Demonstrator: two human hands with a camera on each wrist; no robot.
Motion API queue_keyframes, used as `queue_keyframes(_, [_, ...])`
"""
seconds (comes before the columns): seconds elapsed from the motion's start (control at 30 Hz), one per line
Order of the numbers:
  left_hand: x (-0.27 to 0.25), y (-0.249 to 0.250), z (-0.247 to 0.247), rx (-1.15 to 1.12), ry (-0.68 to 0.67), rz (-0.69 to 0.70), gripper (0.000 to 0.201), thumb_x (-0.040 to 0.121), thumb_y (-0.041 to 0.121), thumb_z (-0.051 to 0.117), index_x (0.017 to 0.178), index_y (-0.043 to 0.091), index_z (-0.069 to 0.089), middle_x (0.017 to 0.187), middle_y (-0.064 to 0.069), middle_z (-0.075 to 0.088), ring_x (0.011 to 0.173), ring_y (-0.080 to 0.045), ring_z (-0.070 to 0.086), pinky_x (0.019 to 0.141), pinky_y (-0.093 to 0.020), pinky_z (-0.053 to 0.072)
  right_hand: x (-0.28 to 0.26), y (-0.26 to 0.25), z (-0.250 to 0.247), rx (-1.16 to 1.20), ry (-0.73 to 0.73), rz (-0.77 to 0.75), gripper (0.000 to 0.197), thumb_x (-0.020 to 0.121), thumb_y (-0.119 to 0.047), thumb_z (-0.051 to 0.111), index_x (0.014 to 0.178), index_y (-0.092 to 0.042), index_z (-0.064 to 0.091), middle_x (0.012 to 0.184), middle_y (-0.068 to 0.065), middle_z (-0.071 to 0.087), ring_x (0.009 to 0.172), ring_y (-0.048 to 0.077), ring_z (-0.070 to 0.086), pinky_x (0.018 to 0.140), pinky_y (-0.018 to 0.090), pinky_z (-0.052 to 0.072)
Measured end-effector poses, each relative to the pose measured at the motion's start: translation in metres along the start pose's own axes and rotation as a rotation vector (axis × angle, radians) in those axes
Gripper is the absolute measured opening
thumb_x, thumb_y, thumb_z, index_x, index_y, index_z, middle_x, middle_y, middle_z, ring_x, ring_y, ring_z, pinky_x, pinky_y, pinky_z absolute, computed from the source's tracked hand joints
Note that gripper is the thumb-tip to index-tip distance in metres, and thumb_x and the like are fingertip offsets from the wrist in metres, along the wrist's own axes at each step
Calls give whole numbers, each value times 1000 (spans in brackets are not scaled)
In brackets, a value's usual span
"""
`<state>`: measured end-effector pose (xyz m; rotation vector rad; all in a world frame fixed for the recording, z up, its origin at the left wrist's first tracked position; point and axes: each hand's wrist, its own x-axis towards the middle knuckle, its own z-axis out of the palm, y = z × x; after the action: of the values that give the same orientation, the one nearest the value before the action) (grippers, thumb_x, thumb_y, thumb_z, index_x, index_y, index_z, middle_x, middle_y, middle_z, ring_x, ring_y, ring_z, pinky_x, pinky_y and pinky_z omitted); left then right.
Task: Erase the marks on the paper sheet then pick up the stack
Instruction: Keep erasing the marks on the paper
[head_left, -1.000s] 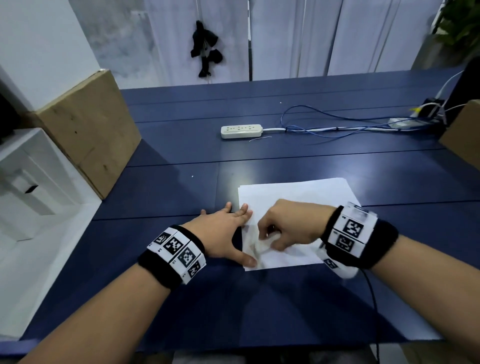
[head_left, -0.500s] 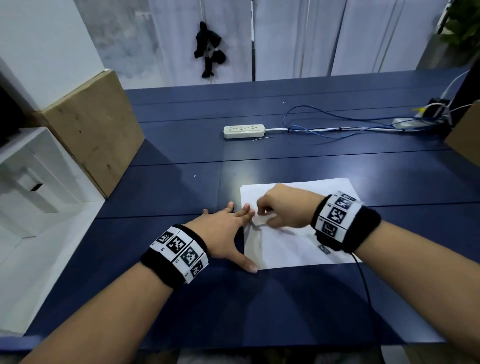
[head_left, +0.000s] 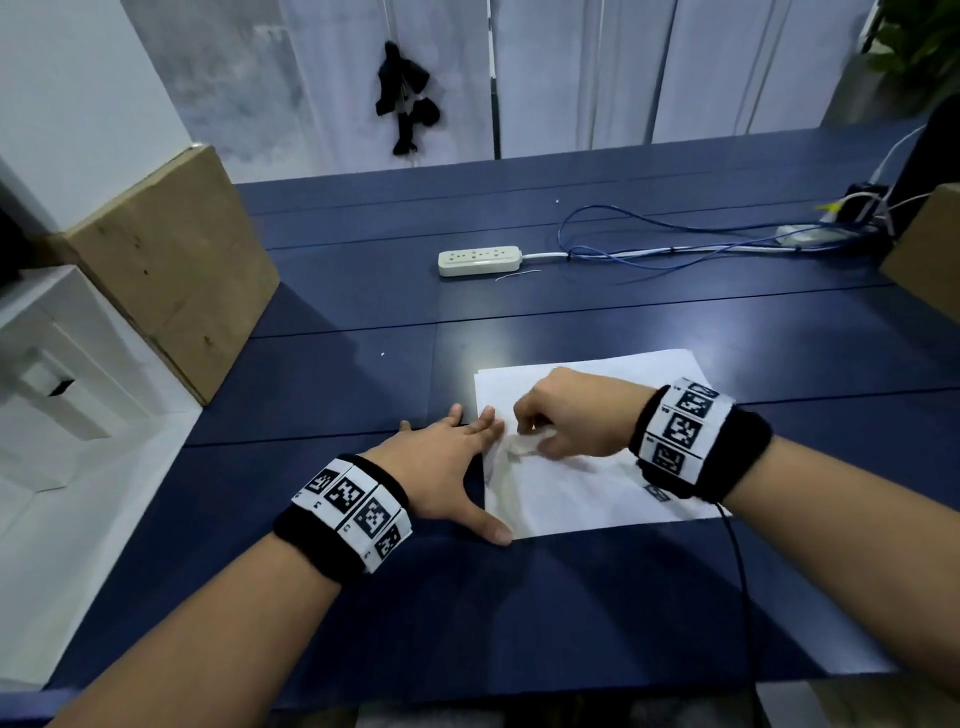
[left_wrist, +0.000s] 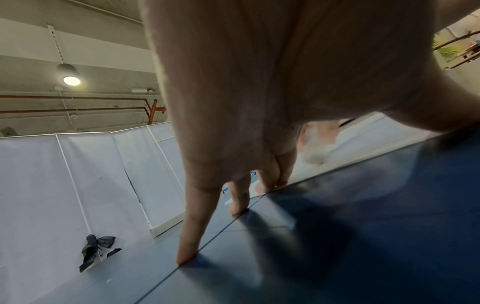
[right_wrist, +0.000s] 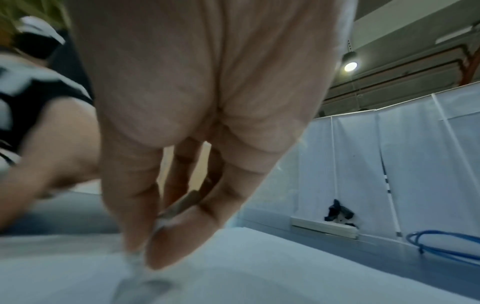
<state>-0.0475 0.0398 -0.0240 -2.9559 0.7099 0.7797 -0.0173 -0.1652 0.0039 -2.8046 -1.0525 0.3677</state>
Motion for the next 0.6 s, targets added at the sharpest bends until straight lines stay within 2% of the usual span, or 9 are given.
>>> queue_keyframes(0.13, [0,0,1,1,4,-3,139,55,89,67,159,32,-6,164,22,-13,153,-15,-11,115,-72,10,-21,-16,5,106,-244,-78,24,77,-22,73,100,-26,72,75,-15,57,77,17,65,76,32,54])
queue_keyframes(0.2, [0,1,0,-6,2,-2,139,55,88,68,159,34,-5,164,22,-12,154,-15,-10,115,-72,11,-12,-14,0,48,-188,-75,25,79,-22,73,104,-24,72,72,-16,52,80,17,62,79,31,53])
queue_keyframes(0.27, [-1,1,-1,-6,1,1,138,56,88,68,159,34,-6,164,21,-11,154,-16,-10,115,-72,11,1,-6,-5,-2,-54,-15,25,81,-19,71,106,-21,71,75,-11,51,83,20,59,78,30,49])
queue_keyframes(0.33, [-2,2,-1,-6,-2,-1,138,56,88,67,159,34,-7,164,22,-11,153,-16,-11,115,-72,10,7,1,-7,2,19,41,25,81,-18,70,106,-19,70,78,-9,52,87,23,60,75,29,47])
queue_keyframes(0.4, [-1,1,-1,-8,0,-4,138,56,88,67,159,33,-7,164,22,-11,153,-15,-11,114,-72,10,1,2,-3,12,-10,16,24,80,-18,71,104,-20,70,78,-10,53,82,19,57,72,26,42])
queue_keyframes(0.47, [-1,0,0,-8,1,-3,139,55,89,67,159,33,-6,164,22,-12,153,-15,-11,115,-72,10,-14,-4,2,64,-132,-39,25,78,-19,73,102,-23,71,80,-12,59,79,16,60,74,27,47])
queue_keyframes(0.53, [0,0,0,0,-1,-2,139,56,89,67,159,32,-7,164,22,-13,153,-15,-11,115,-72,10,-25,-12,4,125,-255,-75,24,78,-21,74,102,-26,72,79,-15,61,78,19,68,76,32,55])
queue_keyframes(0.6, [-1,1,0,-3,-4,-3,139,56,88,67,159,31,-6,164,22,-13,153,-15,-11,115,-72,10,-21,-12,3,117,-245,-69,24,79,-20,74,102,-26,72,73,-20,56,76,22,70,76,33,57])
